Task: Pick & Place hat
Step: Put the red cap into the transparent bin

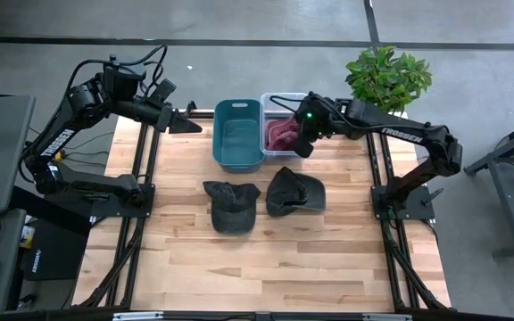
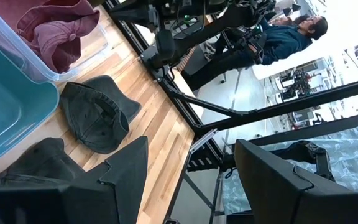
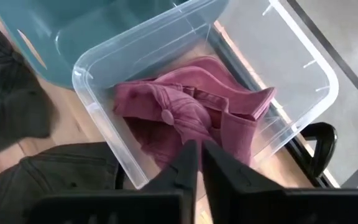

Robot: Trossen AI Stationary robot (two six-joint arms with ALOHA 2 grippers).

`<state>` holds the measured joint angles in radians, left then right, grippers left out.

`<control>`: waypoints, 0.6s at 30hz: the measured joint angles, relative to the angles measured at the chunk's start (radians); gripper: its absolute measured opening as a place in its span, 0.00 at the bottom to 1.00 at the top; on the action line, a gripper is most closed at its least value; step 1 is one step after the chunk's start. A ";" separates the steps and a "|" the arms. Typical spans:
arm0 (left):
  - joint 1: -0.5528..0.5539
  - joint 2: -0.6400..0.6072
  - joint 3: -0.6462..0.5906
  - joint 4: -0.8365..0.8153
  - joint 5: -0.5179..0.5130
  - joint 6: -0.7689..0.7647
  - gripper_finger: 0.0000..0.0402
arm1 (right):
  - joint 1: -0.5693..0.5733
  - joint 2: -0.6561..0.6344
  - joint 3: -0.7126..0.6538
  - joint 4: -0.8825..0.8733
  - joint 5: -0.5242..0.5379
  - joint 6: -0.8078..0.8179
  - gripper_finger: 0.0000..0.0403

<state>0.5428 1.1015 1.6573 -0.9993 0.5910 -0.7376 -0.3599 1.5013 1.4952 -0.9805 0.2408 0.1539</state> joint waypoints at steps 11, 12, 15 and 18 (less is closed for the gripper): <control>0.000 0.000 0.000 -0.007 0.000 0.000 0.56 | -0.005 0.085 -0.001 0.024 -0.058 0.093 0.00; 0.000 0.000 0.000 -0.007 0.000 0.001 0.56 | -0.007 0.095 -0.001 0.032 -0.052 0.118 0.00; 0.000 0.000 0.000 -0.007 0.000 0.000 0.56 | -0.017 0.120 -0.001 0.072 -0.052 0.211 0.00; 0.000 0.000 0.000 -0.007 0.000 0.000 0.56 | -0.027 0.140 -0.001 0.092 -0.056 0.308 0.00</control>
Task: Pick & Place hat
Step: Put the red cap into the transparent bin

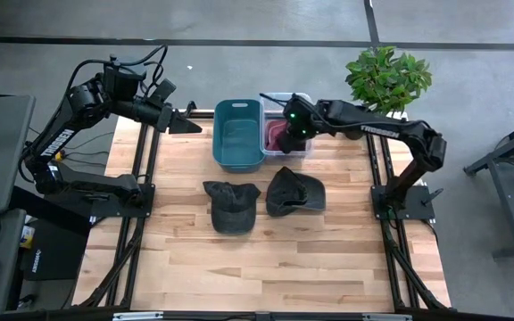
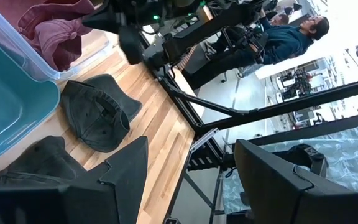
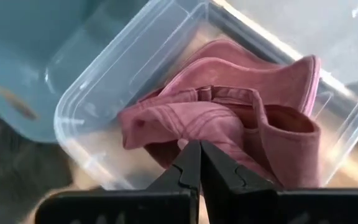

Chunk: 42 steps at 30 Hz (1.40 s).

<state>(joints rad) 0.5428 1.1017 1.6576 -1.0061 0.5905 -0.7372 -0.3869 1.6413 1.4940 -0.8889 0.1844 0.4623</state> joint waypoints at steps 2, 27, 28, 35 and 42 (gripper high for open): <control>0.000 0.000 0.000 0.000 0.000 0.000 0.56 | -0.001 0.012 0.000 0.000 0.002 0.049 0.00; 0.000 0.000 0.000 -0.016 0.000 0.007 0.56 | 0.001 0.093 0.023 -0.117 -0.056 0.214 0.00; 0.000 0.000 0.000 -0.016 0.000 0.007 0.56 | 0.001 0.093 0.035 -0.117 -0.055 0.214 0.00; 0.000 0.000 0.000 -0.018 0.000 0.000 0.56 | -0.003 0.091 0.135 -0.110 0.018 0.183 0.00; 0.000 0.000 0.000 -0.018 0.000 0.000 0.56 | -0.041 0.115 0.119 -0.110 -0.016 0.158 0.00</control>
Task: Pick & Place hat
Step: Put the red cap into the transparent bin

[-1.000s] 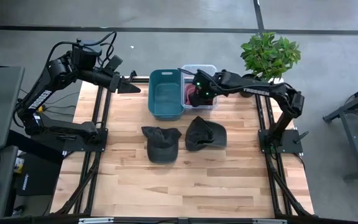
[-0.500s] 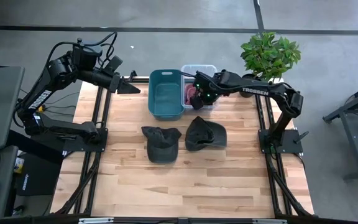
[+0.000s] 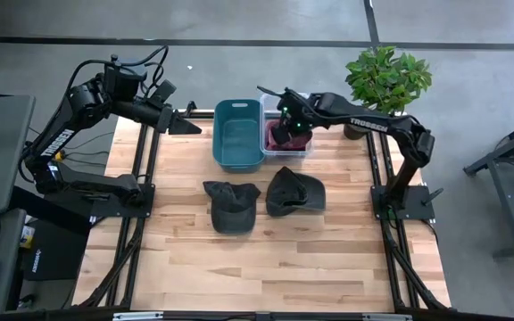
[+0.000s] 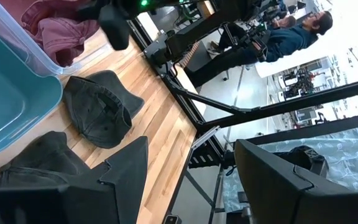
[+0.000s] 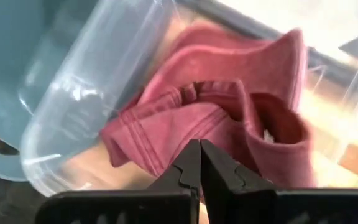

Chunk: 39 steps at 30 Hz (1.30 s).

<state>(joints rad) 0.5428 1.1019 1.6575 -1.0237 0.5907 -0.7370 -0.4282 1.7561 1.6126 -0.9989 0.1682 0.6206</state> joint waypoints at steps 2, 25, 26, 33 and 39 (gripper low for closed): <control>0.000 0.000 0.000 0.000 0.000 0.001 0.56 | 0.003 0.013 -0.017 0.001 -0.003 0.000 0.00; 0.000 0.000 0.000 0.000 0.000 0.002 0.56 | -0.004 0.034 -0.059 -0.102 -0.029 -0.063 0.00; 0.000 0.000 0.000 0.000 0.000 0.001 0.56 | -0.004 0.044 -0.059 -0.089 -0.030 -0.082 0.00; 0.000 0.000 0.000 -0.008 0.000 0.000 0.56 | -0.003 0.039 -0.036 -0.021 -0.047 -0.106 0.00; 0.000 0.000 0.000 -0.031 -0.010 0.000 0.56 | -0.003 0.007 0.021 -0.039 -0.024 -0.110 0.00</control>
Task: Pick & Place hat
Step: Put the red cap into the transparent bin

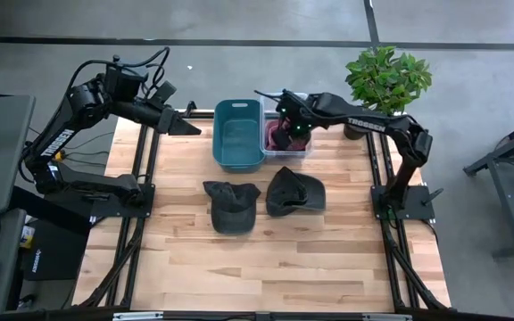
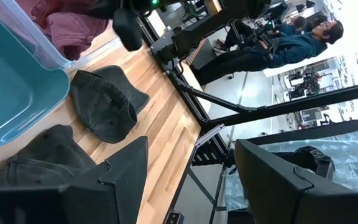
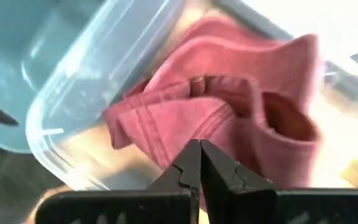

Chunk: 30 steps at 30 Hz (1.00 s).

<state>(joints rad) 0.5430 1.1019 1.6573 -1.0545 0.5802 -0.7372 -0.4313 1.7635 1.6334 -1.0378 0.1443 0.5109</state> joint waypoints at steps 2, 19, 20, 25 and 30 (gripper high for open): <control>0.000 0.000 0.000 0.003 0.000 0.000 0.56 | 0.000 -0.012 0.018 -0.042 0.048 0.019 0.00; 0.000 0.000 0.000 0.004 -0.010 0.000 0.56 | -0.048 -0.019 -0.066 -0.109 0.086 0.070 0.00; 0.000 0.000 0.000 0.004 -0.010 0.000 0.56 | -0.052 -0.019 -0.080 -0.092 0.086 0.075 0.00; 0.000 0.000 0.000 0.004 -0.010 0.000 0.56 | -0.072 -0.019 -0.155 -0.015 0.088 0.107 0.00; 0.000 0.000 0.000 0.004 -0.009 0.000 0.56 | -0.074 -0.019 -0.212 0.054 0.087 0.118 0.00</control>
<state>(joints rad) 0.5429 1.1019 1.6573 -1.0504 0.5709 -0.7375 -0.5049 1.7447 1.4215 -0.9836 0.2318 0.6292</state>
